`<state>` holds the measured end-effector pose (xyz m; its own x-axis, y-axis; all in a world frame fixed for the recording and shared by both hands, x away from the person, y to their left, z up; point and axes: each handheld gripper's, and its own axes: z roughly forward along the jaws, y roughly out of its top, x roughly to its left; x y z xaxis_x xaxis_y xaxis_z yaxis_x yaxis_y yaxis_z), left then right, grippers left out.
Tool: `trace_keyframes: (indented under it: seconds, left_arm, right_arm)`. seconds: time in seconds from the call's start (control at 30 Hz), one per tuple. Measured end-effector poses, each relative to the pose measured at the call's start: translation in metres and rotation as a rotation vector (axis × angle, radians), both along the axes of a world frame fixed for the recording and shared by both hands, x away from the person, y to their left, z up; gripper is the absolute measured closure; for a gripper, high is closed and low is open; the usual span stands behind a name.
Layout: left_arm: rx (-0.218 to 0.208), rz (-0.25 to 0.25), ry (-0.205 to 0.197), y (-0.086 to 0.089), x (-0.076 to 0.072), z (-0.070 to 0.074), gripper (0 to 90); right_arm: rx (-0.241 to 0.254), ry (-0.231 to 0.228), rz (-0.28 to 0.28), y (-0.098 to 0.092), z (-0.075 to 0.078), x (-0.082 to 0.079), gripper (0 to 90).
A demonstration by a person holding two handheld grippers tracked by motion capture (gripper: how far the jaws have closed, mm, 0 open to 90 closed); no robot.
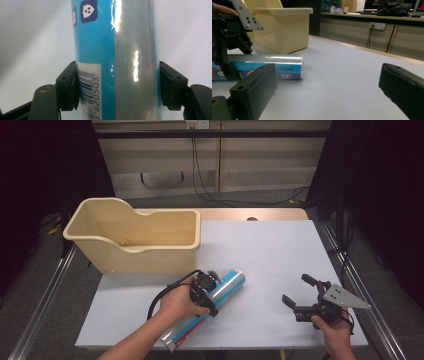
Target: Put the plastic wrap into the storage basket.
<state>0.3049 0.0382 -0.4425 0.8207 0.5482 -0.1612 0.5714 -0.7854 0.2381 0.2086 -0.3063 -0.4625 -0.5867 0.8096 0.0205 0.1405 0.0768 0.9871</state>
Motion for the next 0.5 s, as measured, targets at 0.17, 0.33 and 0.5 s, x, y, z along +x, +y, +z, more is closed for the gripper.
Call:
trace_keyframes:
  seconds: [0.17, 0.33, 0.5]
  left_arm:
    - [0.047, 0.011, 0.021, 0.0021, -0.0013, -0.0027, 24.9]
    - [0.025, 0.043, 0.036, 0.0026, 0.001, -0.0025, 31.1]
    - [0.043, 0.046, 0.022, 0.0007, -0.001, -0.0002, 32.0]
  right_arm:
    - [-0.002, 0.002, 0.0, 0.0, -0.0003, 0.0001, 1.1]
    - [0.001, 0.001, 0.0, -0.0003, -0.0001, 0.0006, 1.1]
    - [-0.001, -0.002, 0.004, 0.0008, 0.0006, 0.0011, 1.1]
